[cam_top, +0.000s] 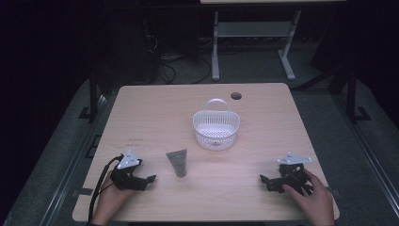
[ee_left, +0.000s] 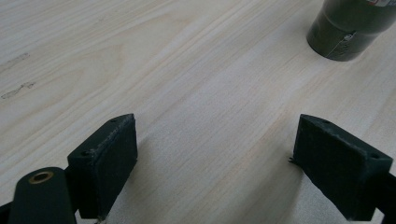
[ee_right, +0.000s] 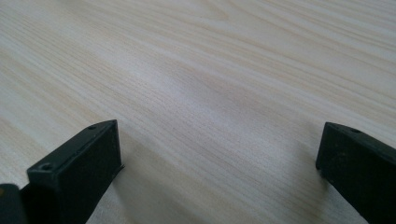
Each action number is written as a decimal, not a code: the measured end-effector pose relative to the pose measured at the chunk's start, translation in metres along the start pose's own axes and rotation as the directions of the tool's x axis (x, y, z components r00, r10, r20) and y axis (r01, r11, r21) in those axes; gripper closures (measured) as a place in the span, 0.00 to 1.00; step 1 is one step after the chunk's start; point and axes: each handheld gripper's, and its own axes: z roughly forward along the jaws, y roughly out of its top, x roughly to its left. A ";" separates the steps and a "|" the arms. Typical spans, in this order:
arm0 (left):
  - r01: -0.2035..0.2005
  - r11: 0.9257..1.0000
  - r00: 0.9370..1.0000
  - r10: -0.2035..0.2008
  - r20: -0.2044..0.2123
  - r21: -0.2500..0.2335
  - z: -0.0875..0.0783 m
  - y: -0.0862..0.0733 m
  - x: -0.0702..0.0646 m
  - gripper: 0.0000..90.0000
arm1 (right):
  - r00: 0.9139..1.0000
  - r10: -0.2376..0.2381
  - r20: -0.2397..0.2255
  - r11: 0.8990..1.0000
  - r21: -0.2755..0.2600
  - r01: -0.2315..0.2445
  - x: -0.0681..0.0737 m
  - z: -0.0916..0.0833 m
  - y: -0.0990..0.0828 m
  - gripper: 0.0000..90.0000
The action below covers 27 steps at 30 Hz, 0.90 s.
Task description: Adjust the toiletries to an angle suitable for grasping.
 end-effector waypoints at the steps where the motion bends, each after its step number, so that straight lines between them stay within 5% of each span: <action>1: 0.001 1.000 1.000 -0.001 -0.001 0.000 0.000 0.000 0.000 0.14 | 1.000 0.000 0.000 1.000 0.000 0.000 0.000 0.000 0.000 0.00; 14: 0.007 1.000 1.000 -0.007 0.001 0.031 -0.001 0.006 -0.004 0.18 | 1.000 0.004 0.003 1.000 0.001 -0.004 0.000 0.000 0.000 0.00; 27: 0.022 1.000 0.998 -0.021 0.059 -0.021 -0.021 0.021 -0.007 0.54 | 1.000 0.004 0.003 1.000 0.001 -0.004 0.000 0.000 0.000 0.00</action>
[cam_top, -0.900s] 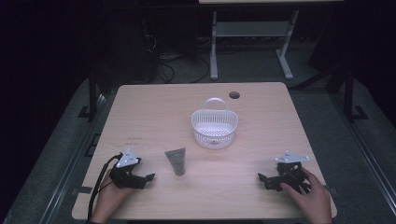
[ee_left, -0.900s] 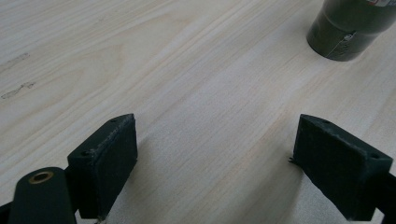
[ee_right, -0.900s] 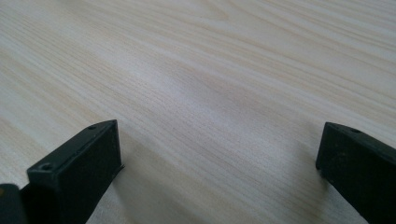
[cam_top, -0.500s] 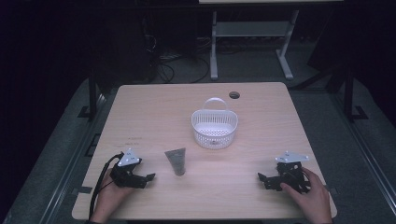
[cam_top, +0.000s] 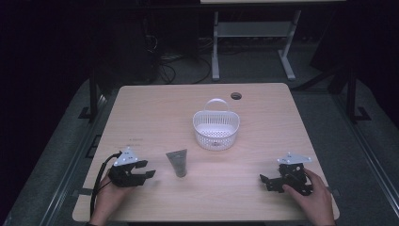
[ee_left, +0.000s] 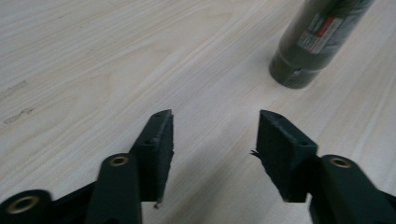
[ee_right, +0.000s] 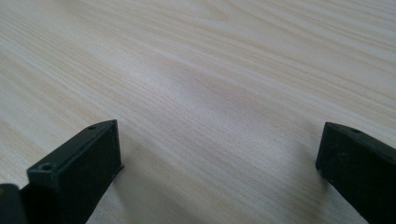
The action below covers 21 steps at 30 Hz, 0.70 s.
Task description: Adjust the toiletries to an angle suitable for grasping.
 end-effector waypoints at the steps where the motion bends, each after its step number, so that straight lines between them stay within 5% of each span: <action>1: 0.000 1.000 1.000 0.000 0.003 -0.003 -0.001 0.001 0.000 0.57 | 1.000 0.000 0.000 1.000 0.000 0.000 0.000 0.000 0.000 0.00; 12: 0.015 1.000 0.998 -0.015 0.055 0.006 -0.014 0.011 -0.003 0.99 | 1.000 0.000 0.000 1.000 0.000 0.000 0.000 0.000 0.000 0.00; 21: 0.004 1.000 0.996 -0.005 0.094 0.010 -0.022 0.026 -0.013 0.99 | 1.000 -0.001 0.000 1.000 0.000 0.001 0.000 0.000 0.000 0.00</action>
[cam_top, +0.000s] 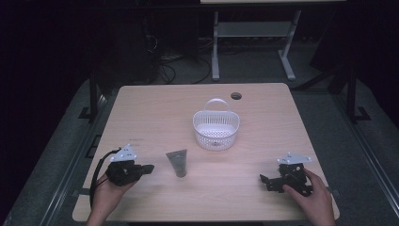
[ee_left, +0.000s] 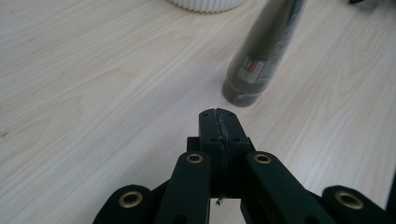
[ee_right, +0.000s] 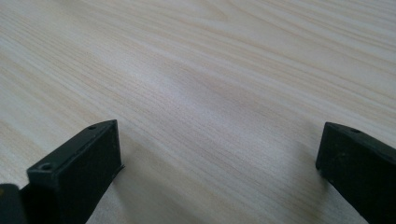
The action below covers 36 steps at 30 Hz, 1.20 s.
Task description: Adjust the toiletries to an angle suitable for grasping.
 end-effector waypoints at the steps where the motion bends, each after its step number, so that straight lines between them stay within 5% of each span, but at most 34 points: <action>1: 0.006 1.000 1.000 -0.006 0.002 -0.004 -0.002 0.001 -0.001 0.99 | 1.000 0.001 0.000 1.000 0.000 -0.001 0.000 0.000 0.000 0.00; 21: -0.029 0.999 0.999 0.030 0.044 -0.039 -0.017 0.039 -0.030 0.99 | 1.000 0.000 0.001 1.000 0.000 0.000 0.000 0.000 0.000 0.00; 36: -0.042 0.997 0.997 0.047 0.062 -0.065 -0.019 0.056 -0.034 0.99 | 1.000 0.000 0.000 1.000 0.000 0.000 0.000 0.000 0.000 0.00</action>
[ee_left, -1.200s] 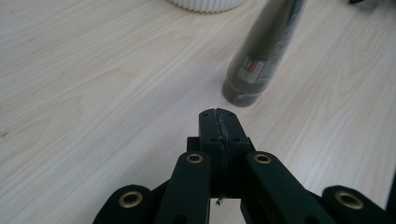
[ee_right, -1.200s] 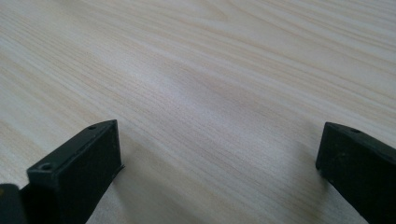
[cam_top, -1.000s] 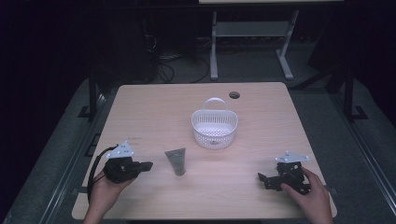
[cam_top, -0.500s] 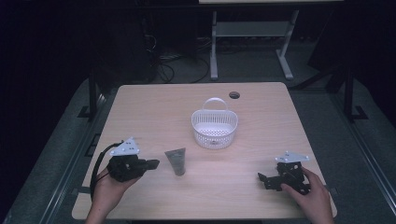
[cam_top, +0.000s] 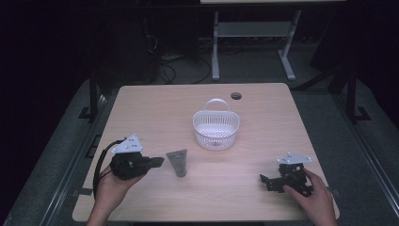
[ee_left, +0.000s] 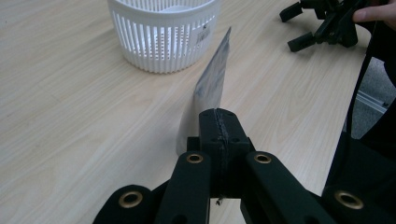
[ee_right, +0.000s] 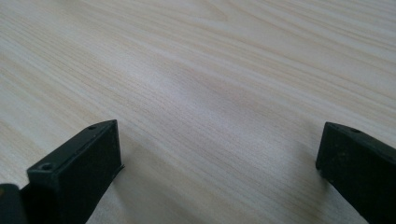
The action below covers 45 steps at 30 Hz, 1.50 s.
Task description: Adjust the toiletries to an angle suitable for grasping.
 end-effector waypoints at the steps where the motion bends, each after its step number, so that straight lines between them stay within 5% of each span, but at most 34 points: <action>1: 0.000 1.000 1.000 0.000 0.000 0.000 0.000 0.000 0.000 1.00 | 1.000 0.000 0.000 1.000 0.000 0.000 0.000 0.000 0.000 0.00; 45: -0.021 1.000 0.999 0.021 -0.037 0.003 0.017 0.014 0.017 0.99 | 1.000 0.000 0.000 1.000 -0.001 0.000 0.000 0.000 0.000 0.00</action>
